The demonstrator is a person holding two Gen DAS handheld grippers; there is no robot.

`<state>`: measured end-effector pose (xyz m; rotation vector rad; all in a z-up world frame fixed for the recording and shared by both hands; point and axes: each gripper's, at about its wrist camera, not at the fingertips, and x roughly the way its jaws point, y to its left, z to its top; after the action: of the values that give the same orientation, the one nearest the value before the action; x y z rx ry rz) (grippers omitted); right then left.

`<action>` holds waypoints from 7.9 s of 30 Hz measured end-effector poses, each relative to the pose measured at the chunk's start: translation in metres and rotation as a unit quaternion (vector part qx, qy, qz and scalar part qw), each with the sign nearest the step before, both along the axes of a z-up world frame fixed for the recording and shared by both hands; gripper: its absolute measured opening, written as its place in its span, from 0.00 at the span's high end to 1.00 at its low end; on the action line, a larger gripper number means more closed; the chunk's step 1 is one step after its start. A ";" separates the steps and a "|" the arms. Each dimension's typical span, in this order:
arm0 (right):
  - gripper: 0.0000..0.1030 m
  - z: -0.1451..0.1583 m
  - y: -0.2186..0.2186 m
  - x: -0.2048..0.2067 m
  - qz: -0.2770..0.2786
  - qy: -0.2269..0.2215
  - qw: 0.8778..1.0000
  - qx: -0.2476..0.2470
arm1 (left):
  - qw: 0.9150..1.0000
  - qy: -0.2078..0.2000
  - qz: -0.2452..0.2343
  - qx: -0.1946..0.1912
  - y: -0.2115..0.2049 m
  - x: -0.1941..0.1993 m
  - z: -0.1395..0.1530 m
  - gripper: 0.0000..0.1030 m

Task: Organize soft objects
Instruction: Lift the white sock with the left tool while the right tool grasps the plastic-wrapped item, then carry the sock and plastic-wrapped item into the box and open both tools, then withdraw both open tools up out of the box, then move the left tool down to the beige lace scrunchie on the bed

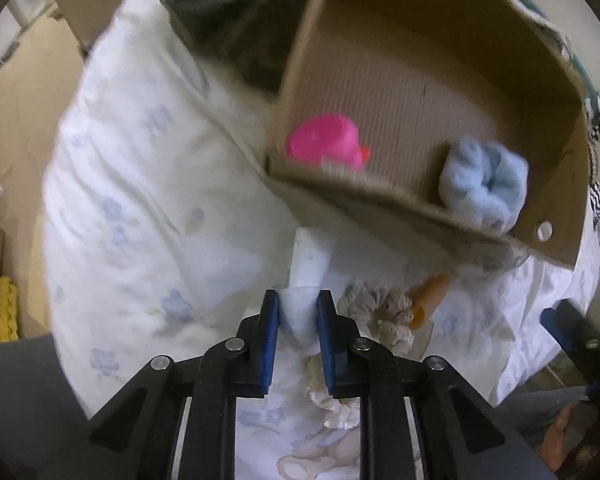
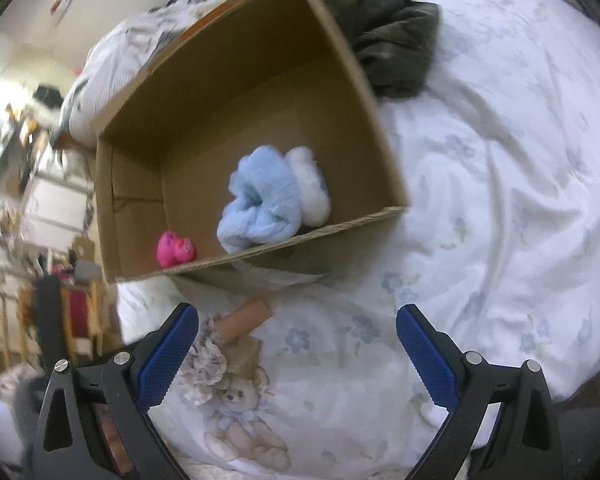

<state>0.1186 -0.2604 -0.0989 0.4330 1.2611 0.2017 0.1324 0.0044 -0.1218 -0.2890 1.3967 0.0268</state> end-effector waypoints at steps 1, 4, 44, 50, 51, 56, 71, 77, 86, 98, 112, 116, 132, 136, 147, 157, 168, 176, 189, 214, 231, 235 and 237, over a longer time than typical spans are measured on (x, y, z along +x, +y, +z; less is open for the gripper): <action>0.02 -0.002 0.007 0.002 0.012 -0.003 1.000 -0.014 | 1.000 -0.015 0.001 0.004 0.001 -0.001 0.008 0.83; 0.09 -0.008 0.024 0.009 0.045 -0.008 0.998 -0.049 | 0.999 -0.042 0.008 0.012 0.005 -0.004 0.024 0.83; 0.87 0.007 0.077 -0.029 0.180 -0.067 0.979 -0.070 | 0.997 -0.063 0.010 0.039 0.005 -0.018 0.038 0.84; 0.87 0.026 0.075 -0.034 0.172 -0.085 0.981 -0.032 | 0.996 -0.075 0.017 0.042 0.011 -0.029 0.050 0.84; 0.87 0.029 0.074 -0.033 0.170 -0.088 0.981 -0.027 | 0.996 -0.080 0.017 0.044 0.012 -0.031 0.054 0.84; 0.87 0.055 0.061 -0.038 0.157 -0.113 0.981 -0.003 | 0.994 -0.108 0.014 0.032 0.012 -0.038 0.081 0.84; 0.87 0.116 0.035 -0.008 0.124 -0.183 0.975 0.023 | 0.983 -0.176 -0.006 0.044 0.002 0.000 0.143 0.84; 0.87 0.117 0.016 0.017 0.101 -0.196 0.975 0.014 | 0.982 -0.182 -0.017 0.052 -0.004 0.026 0.147 0.84; 0.87 0.087 0.003 0.040 0.068 -0.176 0.982 0.007 | 0.981 -0.182 -0.045 0.053 -0.022 0.053 0.121 0.84; 0.87 0.054 0.024 0.051 0.096 -0.137 0.986 -0.028 | 0.982 -0.175 -0.054 0.048 -0.033 0.065 0.086 0.84; 0.87 0.035 0.033 0.057 0.107 -0.097 0.989 -0.040 | 0.982 -0.170 -0.072 0.042 -0.039 0.068 0.068 0.84; 0.87 0.033 0.030 0.057 0.104 -0.092 0.989 -0.046 | 0.982 -0.168 -0.071 0.047 -0.039 0.068 0.066 0.84; 0.87 0.029 0.028 0.062 0.092 -0.081 0.990 -0.063 | 0.985 -0.148 -0.073 0.048 -0.040 0.067 0.059 0.74; 0.87 0.029 0.028 0.061 0.090 -0.080 0.991 -0.064 | 0.984 -0.156 -0.069 0.053 -0.040 0.064 0.063 0.38; 0.20 0.030 0.013 0.064 0.055 -0.077 0.995 -0.019 | 0.984 -0.157 -0.066 0.060 -0.040 0.064 0.066 0.37; 0.20 0.031 0.013 0.064 0.052 -0.076 0.995 -0.025 | 0.984 -0.155 -0.065 0.064 -0.040 0.064 0.065 0.37; 0.20 0.035 0.014 0.063 0.050 -0.080 0.995 -0.022 | 0.983 -0.160 -0.067 0.066 -0.040 0.057 0.070 0.37; 0.20 0.045 0.015 0.052 0.045 -0.093 0.994 -0.019 | 0.980 -0.172 -0.064 0.072 -0.034 0.041 0.083 0.37; 0.20 0.057 0.011 0.023 0.046 -0.105 0.993 -0.024 | 0.983 -0.164 -0.051 0.069 -0.021 0.006 0.090 0.37; 0.20 0.041 0.022 -0.027 0.069 -0.073 0.995 -0.018 | 0.990 -0.122 -0.031 0.060 0.003 -0.036 0.066 0.37; 0.20 0.020 0.025 -0.017 0.061 -0.033 0.997 -0.032 | 0.994 -0.002 -0.105 -0.035 -0.057 -0.026 -0.001 0.38; 0.20 0.019 0.023 -0.016 0.056 -0.029 0.998 -0.029 | 0.993 0.008 -0.108 -0.044 -0.062 -0.007 -0.016 0.39; 0.20 0.018 0.022 -0.015 0.055 -0.026 0.998 -0.029 | 0.994 0.011 -0.103 -0.043 -0.061 0.000 -0.022 0.54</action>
<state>0.1033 -0.2386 -0.0813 0.3067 1.2373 0.2674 0.1322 -0.0565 -0.1436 -0.2155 1.4466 -0.2024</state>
